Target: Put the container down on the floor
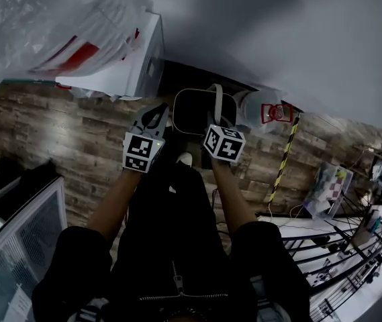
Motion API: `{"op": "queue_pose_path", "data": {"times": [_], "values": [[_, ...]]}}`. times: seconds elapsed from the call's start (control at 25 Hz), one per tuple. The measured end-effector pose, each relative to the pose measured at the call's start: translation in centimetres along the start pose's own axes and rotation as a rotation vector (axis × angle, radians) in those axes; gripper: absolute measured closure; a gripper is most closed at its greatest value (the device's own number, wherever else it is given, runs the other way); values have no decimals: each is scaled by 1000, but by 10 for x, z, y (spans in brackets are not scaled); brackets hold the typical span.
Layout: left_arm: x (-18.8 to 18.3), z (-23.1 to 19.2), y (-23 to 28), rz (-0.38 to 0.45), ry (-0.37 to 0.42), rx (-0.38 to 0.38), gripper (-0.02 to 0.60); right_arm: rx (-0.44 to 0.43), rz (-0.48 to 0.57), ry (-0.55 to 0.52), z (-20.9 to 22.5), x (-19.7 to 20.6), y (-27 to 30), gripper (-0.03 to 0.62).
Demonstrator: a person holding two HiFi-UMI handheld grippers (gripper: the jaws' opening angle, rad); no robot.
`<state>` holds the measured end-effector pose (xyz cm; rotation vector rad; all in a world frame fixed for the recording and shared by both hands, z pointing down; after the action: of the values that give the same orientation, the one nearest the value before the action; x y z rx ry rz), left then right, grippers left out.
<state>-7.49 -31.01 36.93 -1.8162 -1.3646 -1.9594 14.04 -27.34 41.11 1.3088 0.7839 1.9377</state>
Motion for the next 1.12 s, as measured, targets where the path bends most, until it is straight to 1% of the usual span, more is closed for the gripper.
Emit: {"op": "queue_pose_path", "data": {"times": [0.12,0.28,0.44,0.56,0.68,0.8,0.92,1.04,1.12], "values": [[20,1,11,7,1,-12,555,-20,9,-3,7,5,23,583],[56,0,21,-31,-6,-17,555,-52,14,-18,11,21,55,583],[91,-11,40,-26,-12,-27,555,-73,-8,-43,21,39,95,583],[113,-24,57,-20,-9,-37,555,-80,-28,-32,33,55,124,583],[135,-36,75,6,1,-58,555,-94,-43,-17,48,69,158,582],[160,-45,92,34,24,-79,555,-97,-49,-27,60,87,191,582],[183,-58,112,52,32,-79,555,-104,-31,-40,69,96,229,582],[213,-67,133,77,49,-77,555,-104,-8,-30,82,105,262,582],[230,-72,144,113,67,-68,555,-105,8,-21,88,110,284,582]]}}
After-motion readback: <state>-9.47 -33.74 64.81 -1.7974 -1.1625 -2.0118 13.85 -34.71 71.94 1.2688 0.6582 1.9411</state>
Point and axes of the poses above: the fingertips, and each gripper's own axes: y forward along the fingers, z to its right, x out of its underside, the point moved 9 cm from there along -y, backward along the fingers
